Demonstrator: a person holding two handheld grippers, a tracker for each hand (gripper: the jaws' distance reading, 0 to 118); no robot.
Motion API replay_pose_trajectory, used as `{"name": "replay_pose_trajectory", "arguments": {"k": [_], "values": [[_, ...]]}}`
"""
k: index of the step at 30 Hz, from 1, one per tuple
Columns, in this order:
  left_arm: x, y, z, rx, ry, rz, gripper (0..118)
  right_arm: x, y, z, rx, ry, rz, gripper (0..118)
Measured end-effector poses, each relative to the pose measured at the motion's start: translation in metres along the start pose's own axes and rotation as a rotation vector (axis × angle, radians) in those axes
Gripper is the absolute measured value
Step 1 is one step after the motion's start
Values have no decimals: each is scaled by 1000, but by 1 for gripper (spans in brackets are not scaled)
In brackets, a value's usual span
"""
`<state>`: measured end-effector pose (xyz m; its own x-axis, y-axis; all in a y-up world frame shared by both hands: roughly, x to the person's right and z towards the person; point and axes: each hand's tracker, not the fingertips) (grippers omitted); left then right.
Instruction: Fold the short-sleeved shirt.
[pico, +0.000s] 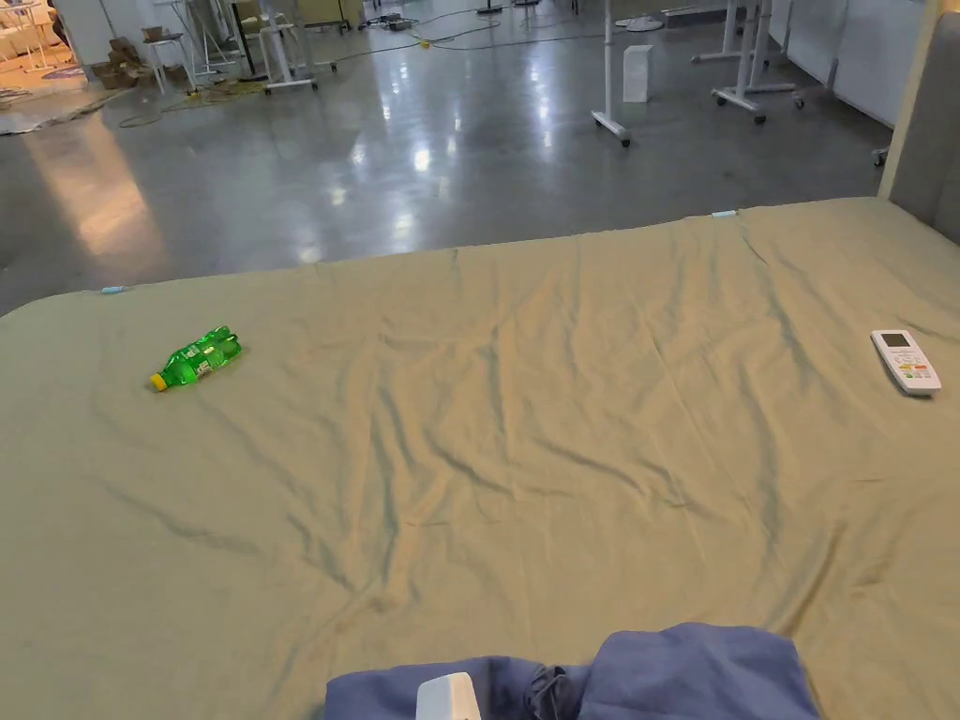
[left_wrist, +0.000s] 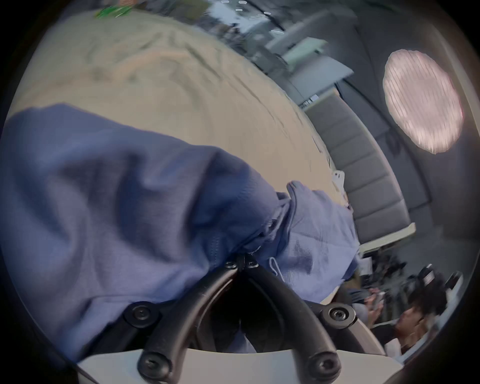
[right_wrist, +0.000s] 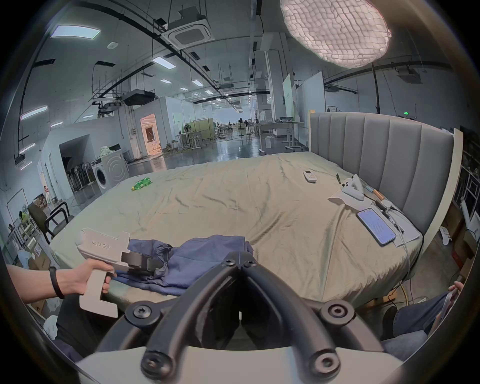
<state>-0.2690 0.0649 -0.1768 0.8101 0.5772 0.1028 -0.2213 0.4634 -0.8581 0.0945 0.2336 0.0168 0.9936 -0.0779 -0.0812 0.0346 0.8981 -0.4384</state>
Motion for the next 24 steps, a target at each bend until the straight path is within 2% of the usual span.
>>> {"name": "replay_pose_trajectory", "arguments": {"k": [3,4,5,7,9,10,13,16,19,20,21,23,24], "values": [[-3,8,15,-30,-44,99,2,0,0,-1,0,3,3,0],[-4,11,26,-31,-41,98,4,-1,0,-2,-2,8,4,0],[-7,15,42,-6,-45,88,11,-2,1,-2,-3,9,8,0],[-14,21,78,66,-110,21,50,-3,0,-3,3,5,16,0],[-31,20,113,96,-133,14,100,-3,0,-6,-3,27,0,0],[-42,20,130,113,-124,32,107,-3,-1,-8,-6,35,-7,0],[-81,18,168,195,-77,135,107,-8,-3,-13,-18,47,-7,0],[-127,10,179,228,-55,370,105,-11,-6,-15,-29,67,2,0],[-173,0,167,256,-111,507,105,-17,-7,-15,-38,73,20,0],[-176,-3,160,252,-145,533,103,-18,-7,-15,-41,73,27,0],[-136,1,155,240,-180,544,99,-19,-6,-14,-42,70,34,0],[-119,0,139,218,-218,523,92,-20,-6,-14,-48,70,42,0],[-114,-1,133,227,-205,506,83,-20,-6,-13,-51,69,46,0]]}}
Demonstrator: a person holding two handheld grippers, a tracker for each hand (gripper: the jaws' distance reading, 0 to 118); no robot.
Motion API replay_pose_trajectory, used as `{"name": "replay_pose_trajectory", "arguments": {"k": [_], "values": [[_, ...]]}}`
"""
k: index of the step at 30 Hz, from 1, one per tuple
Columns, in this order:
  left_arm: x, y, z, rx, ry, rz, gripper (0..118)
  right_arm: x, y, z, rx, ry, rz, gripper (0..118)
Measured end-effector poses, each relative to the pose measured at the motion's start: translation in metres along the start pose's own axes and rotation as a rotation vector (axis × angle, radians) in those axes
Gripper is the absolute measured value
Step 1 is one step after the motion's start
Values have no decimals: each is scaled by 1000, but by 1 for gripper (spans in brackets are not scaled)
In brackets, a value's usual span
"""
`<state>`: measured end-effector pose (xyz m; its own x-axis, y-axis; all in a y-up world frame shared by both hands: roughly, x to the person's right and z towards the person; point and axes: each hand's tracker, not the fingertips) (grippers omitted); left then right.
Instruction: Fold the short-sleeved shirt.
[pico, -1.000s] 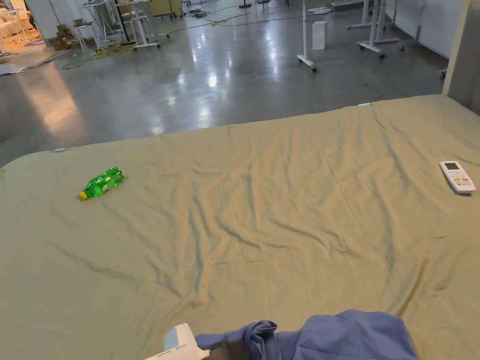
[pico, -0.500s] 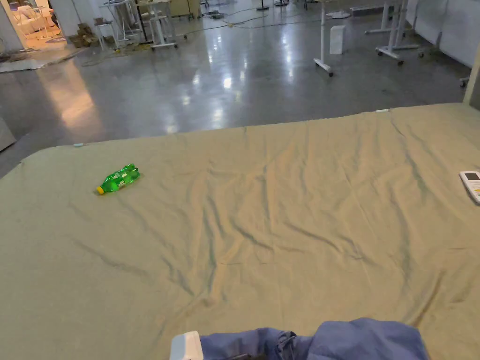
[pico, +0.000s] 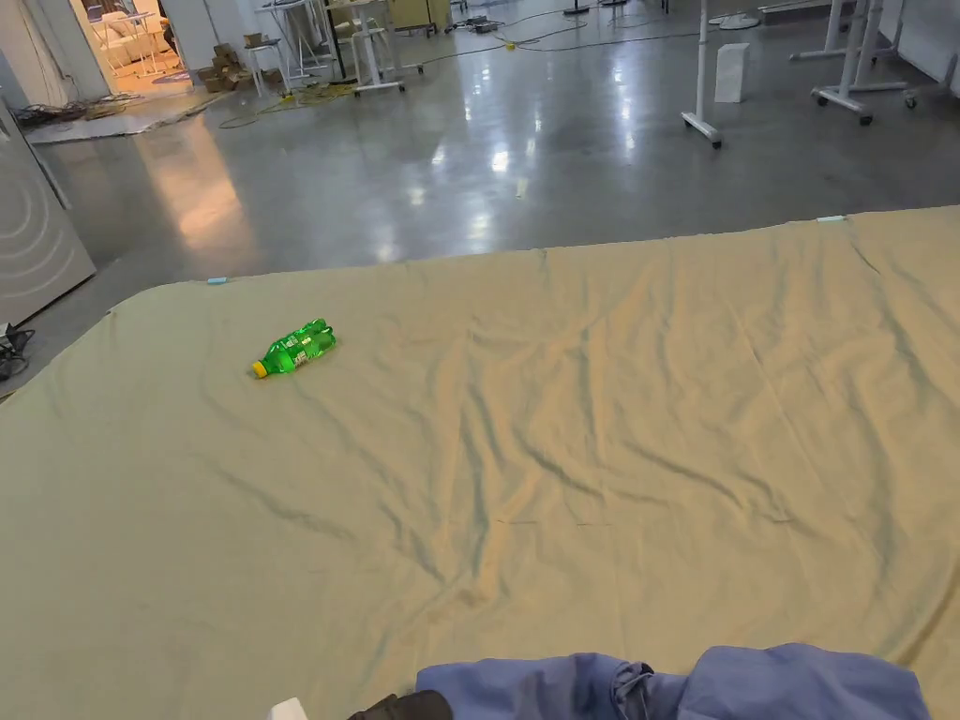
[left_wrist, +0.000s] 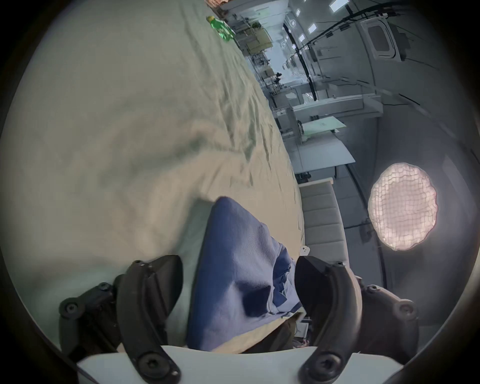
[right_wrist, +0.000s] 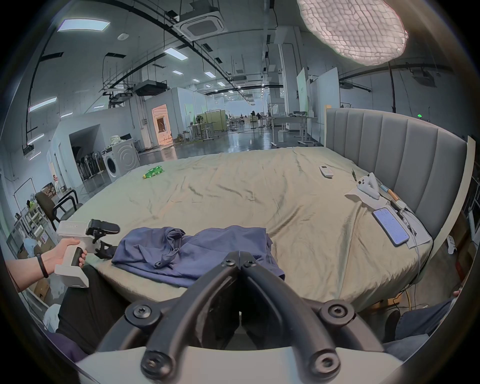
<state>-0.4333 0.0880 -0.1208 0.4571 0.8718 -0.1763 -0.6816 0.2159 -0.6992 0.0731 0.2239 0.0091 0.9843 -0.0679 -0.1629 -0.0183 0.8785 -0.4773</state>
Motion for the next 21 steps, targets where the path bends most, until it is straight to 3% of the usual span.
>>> {"name": "replay_pose_trajectory", "arguments": {"k": [1,3,13,20,21], "values": [[0,0,-3,6,8,-23,68,0,1,1,-3,-6,5,0],[5,-1,-15,-26,96,-56,17,1,1,3,-1,-15,12,0],[8,6,14,36,96,-31,10,3,-1,1,-21,-10,-17,0],[28,44,94,123,262,-195,10,0,-1,-3,-16,10,12,0],[8,62,105,132,283,-228,10,0,-3,-4,-17,16,6,0]]}}
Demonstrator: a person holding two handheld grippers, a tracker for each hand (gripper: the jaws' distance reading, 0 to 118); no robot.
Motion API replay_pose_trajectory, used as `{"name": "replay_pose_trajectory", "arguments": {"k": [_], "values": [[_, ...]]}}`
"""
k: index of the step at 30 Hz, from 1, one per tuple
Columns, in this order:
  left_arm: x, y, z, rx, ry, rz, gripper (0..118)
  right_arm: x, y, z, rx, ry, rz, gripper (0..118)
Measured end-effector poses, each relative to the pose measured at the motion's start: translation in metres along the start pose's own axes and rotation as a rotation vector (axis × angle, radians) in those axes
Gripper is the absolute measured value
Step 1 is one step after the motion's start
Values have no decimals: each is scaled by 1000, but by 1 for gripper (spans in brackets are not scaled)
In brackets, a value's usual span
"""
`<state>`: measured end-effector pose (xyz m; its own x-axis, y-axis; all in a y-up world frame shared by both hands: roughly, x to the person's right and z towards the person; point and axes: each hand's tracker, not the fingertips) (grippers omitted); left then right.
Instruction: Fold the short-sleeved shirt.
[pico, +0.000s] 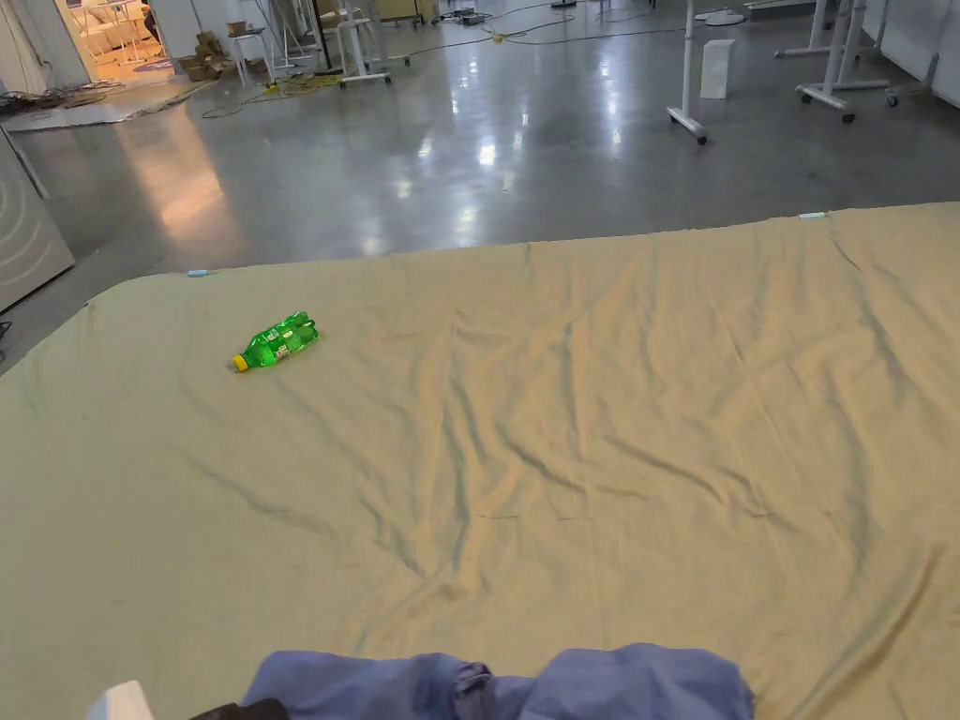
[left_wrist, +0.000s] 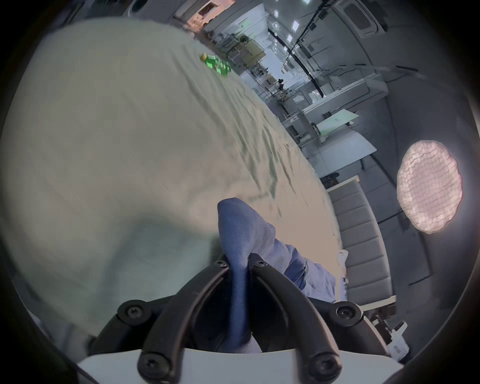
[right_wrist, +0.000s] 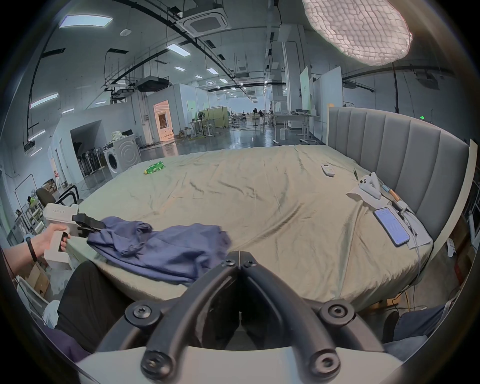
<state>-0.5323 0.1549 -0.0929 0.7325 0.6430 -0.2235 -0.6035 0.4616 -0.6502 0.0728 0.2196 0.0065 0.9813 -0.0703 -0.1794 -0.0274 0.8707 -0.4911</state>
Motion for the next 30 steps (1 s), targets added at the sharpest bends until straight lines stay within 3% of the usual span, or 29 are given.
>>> {"name": "replay_pose_trajectory", "arguments": {"k": [5,9,14,19,20,21,22,23,28,29,30], "values": [[3,10,-1,61,-49,-23,10,0,-5,-1,2,22,-20,0],[67,-25,-49,-24,-199,-83,10,-2,-6,4,2,22,-10,0],[143,-70,-117,-185,-282,-167,10,4,-10,18,8,-25,-11,0],[216,-115,-167,-308,-180,-368,14,14,-20,28,-8,-65,-34,0],[223,-118,-173,-338,-160,-416,25,15,-22,28,-12,-70,-37,0],[228,-122,-179,-358,-161,-473,55,16,-25,29,-16,-78,-38,0],[231,-125,-178,-345,-159,-475,77,18,-27,29,-20,-84,-39,0],[235,-126,-174,-331,-162,-453,90,19,-28,30,-25,-88,-40,0],[226,-103,-131,-182,-324,-312,91,24,-35,28,-37,-79,-78,0],[222,-102,-129,-161,-305,-260,86,24,-37,26,-41,-76,-81,0],[214,-102,-132,-165,-295,-207,67,23,-38,24,-47,-73,-79,0]]}}
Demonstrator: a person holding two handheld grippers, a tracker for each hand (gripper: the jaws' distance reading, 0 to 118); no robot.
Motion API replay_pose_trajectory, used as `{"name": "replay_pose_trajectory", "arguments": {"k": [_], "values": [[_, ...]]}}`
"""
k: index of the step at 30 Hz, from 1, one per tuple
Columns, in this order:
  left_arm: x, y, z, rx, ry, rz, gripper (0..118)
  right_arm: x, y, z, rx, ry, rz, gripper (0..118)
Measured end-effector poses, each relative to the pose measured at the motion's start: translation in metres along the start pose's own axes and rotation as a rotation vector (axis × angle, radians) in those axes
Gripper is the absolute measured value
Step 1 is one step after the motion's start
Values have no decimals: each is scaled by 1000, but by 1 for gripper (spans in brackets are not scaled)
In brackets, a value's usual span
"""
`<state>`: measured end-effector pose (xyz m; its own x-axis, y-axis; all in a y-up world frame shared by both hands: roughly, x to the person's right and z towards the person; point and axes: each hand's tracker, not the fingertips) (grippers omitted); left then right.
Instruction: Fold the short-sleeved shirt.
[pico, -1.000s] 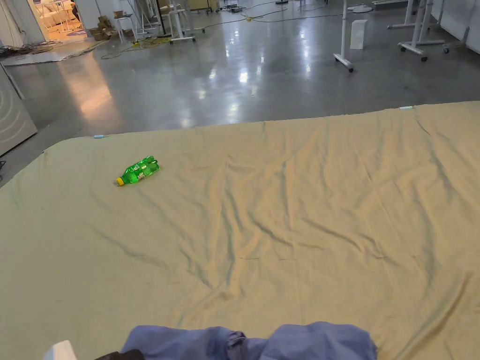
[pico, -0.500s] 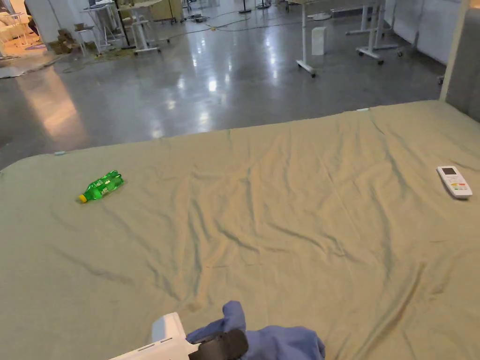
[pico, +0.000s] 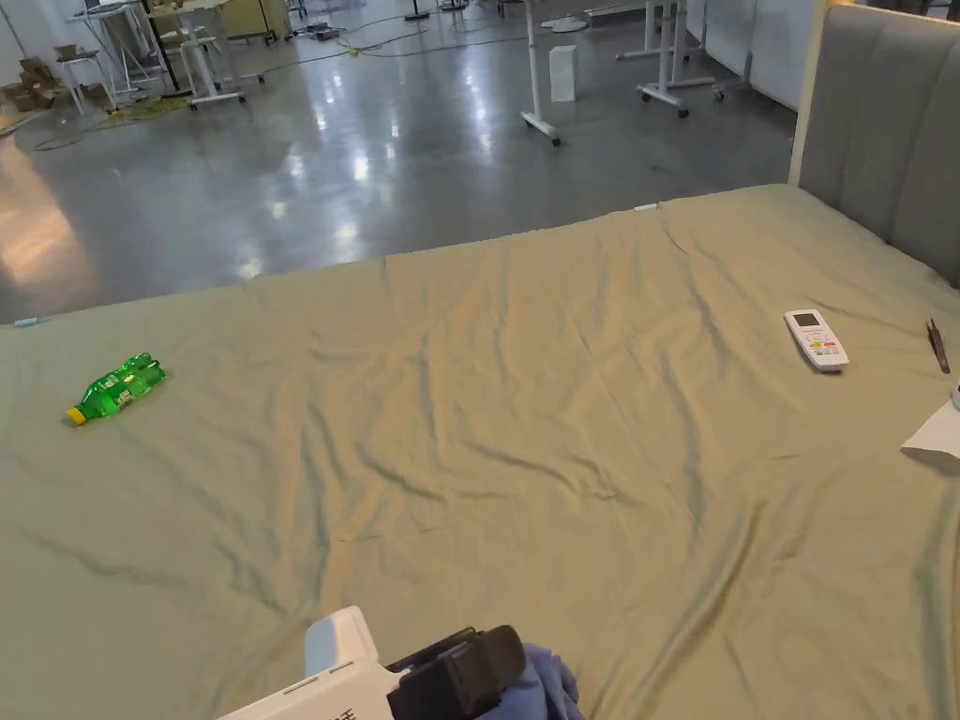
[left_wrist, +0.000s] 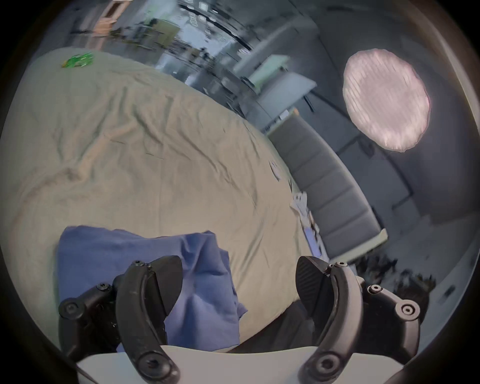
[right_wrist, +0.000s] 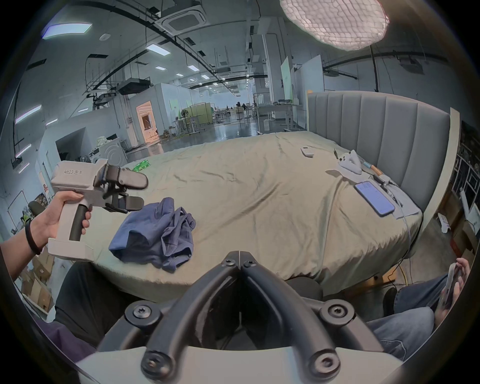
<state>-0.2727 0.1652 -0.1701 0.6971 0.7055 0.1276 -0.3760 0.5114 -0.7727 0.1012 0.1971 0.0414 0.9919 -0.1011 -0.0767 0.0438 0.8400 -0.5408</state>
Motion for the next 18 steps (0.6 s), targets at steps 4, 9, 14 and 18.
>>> {"name": "replay_pose_trajectory", "arguments": {"k": [4,9,14,18], "values": [[-30,-20,-30,-100,60,87,16,-9,1,-1,-13,17,33,0],[-54,-61,-77,-218,85,172,1,-17,2,2,-15,28,59,0],[-31,-49,-69,-215,101,27,1,-24,1,-11,-50,68,43,0],[-20,-31,-25,-92,-47,10,1,-30,10,-35,-76,160,-23,0]]}}
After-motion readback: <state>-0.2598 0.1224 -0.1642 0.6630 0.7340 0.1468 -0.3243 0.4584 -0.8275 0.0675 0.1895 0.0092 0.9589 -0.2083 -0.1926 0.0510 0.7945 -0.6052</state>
